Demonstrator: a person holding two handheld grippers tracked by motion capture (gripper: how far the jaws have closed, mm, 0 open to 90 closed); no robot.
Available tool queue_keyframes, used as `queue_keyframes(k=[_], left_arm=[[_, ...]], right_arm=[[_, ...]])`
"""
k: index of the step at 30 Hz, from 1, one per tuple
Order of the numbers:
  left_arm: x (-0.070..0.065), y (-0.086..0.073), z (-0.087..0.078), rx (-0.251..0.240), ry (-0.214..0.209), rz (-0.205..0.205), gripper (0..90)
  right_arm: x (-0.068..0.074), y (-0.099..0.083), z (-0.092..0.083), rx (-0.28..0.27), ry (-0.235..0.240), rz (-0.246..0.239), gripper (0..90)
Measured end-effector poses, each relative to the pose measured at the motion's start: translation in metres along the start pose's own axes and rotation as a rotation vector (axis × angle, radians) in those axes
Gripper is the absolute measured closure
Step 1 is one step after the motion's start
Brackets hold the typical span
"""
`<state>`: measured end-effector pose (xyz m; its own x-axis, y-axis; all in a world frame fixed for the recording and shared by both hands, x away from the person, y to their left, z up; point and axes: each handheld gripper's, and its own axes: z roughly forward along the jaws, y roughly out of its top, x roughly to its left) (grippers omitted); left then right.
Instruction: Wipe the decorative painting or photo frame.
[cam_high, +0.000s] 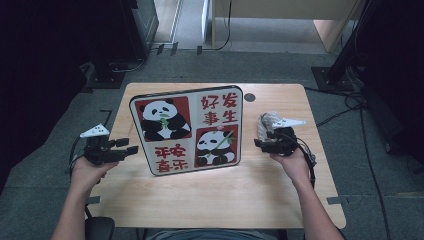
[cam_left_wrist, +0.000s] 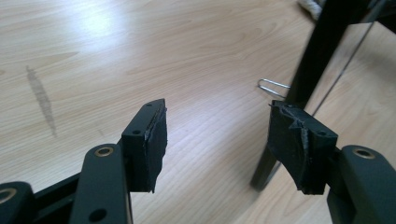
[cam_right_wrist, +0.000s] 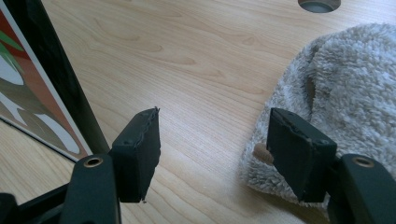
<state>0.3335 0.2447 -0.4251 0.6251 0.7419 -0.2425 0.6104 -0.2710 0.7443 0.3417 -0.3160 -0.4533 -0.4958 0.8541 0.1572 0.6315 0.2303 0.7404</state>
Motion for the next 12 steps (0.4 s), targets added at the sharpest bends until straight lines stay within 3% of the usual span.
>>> queue_keyframes(k=[12], left_arm=[[0.0033, -0.0006, 0.0077, 0.032, 0.026, 0.000, 36.4]], right_arm=[[-0.0019, -0.0004, 0.0023, 0.003, -0.011, -0.017, 35.6]])
